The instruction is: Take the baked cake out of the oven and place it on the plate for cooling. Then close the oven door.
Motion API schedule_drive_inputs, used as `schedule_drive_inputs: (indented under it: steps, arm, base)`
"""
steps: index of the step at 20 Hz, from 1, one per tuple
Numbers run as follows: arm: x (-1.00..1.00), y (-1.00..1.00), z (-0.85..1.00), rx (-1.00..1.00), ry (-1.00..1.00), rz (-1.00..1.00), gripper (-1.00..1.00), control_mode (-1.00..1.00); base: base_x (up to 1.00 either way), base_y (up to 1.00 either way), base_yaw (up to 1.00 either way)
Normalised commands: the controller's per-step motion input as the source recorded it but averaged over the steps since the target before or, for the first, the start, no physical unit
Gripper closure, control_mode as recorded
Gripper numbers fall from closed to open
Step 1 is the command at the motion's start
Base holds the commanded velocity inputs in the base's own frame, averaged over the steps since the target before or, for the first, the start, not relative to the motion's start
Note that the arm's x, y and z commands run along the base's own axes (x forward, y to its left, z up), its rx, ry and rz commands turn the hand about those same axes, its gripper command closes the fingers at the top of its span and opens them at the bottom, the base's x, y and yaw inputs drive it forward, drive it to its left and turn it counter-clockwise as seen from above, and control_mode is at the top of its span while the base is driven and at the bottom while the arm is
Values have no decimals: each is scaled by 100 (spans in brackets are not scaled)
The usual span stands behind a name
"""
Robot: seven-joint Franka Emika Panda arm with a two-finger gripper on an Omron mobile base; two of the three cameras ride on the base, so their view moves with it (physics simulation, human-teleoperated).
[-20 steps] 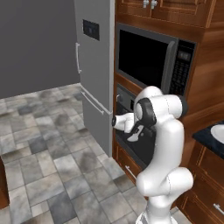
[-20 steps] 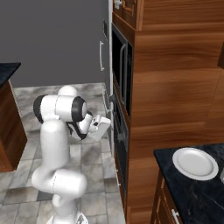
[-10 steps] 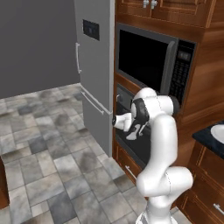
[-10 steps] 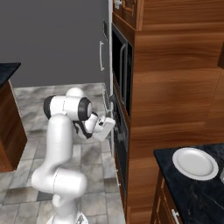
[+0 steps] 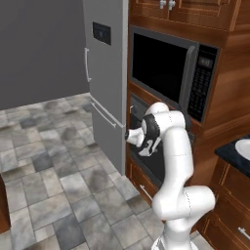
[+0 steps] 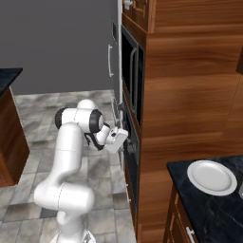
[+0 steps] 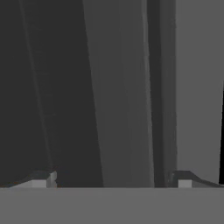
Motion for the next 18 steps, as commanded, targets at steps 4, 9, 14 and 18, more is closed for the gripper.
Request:
schedule_drive_inputs:
  steps: [4, 9, 14, 18]
  arm:
    - [40, -15, -28, 0, 3, 0, -100, -100]
    - [36, -7, -43, 0, 12, 0, 100, -100]
    - [7, 7, -63, 0, 19, 0, 100, -100]
    - [-23, 62, -79, 1, 20, 1, 100, -100]
  base:
    - [0, 0, 0]
    - [0, 0, 0]
    - [0, 0, 0]
    - [0, 0, 0]
